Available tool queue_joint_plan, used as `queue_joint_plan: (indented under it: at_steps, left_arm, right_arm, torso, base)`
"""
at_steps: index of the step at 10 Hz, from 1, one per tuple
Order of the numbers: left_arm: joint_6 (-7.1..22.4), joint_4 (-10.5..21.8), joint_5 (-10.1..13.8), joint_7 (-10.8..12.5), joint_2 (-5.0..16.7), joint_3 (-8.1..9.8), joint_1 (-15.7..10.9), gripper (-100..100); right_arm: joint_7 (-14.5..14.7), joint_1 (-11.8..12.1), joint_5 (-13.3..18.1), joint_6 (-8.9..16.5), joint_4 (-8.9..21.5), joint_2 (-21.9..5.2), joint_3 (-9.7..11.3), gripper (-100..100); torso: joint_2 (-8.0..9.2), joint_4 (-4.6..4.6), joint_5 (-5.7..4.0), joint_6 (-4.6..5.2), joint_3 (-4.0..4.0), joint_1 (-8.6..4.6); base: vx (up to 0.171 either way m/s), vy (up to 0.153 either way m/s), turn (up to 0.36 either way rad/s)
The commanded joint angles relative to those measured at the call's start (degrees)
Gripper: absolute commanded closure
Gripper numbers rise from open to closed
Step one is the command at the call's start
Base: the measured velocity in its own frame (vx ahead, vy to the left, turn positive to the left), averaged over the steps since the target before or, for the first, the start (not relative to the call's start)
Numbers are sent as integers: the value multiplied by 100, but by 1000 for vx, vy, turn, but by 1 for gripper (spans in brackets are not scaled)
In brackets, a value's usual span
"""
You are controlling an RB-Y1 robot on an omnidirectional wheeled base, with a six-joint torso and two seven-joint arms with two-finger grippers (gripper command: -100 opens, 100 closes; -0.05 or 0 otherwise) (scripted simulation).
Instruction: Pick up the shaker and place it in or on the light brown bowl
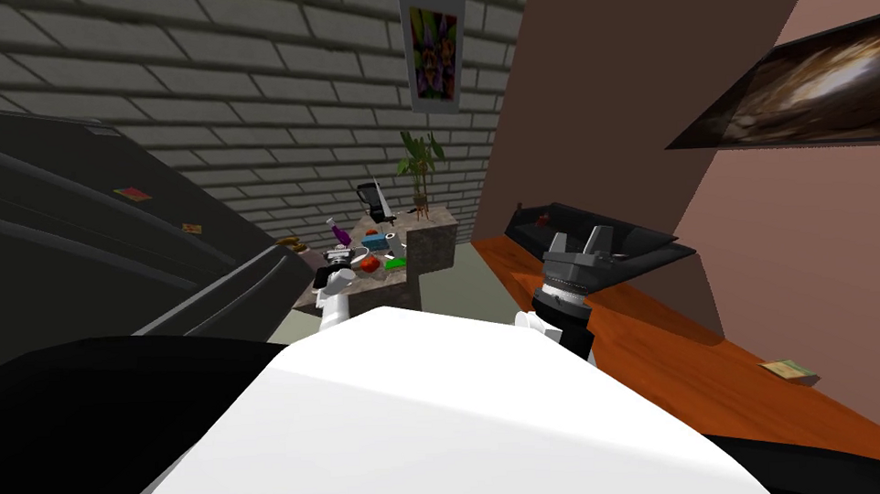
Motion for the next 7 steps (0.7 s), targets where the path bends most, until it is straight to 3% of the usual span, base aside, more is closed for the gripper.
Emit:
queue_joint_plan:
  at_steps: [1, 2, 3, 7]
  left_arm:
    - [165, -10, -31, -14, -14, 79, -110, 100]
    - [83, -3, -12, -4, 0, 39, -54, 100]
    - [103, -7, -13, -5, 1, 39, -67, -100]
    - [102, -7, -13, -5, 1, 38, -66, -100]
  right_arm:
    - [0, 0, 0, 0, 0, 0, 0, 0]
    - [0, 0, 0, 0, 0, 0, 0, 0]
    - [0, 0, 0, 0, 0, 1, 0, 0]
    - [0, 0, 0, 0, 0, 1, 0, 0]
  torso:
    - [0, 0, 0, 0, 0, 0]
    - [2, 1, 1, 0, 2, -1]
    - [24, 3, 0, -9, 13, -13]
    - [33, 6, -2, -10, 19, -18]
  base:
    - [55, 50, -116]
    - [-11, 3, -21]
    - [0, 0, 0]
    - [0, 0, 0]
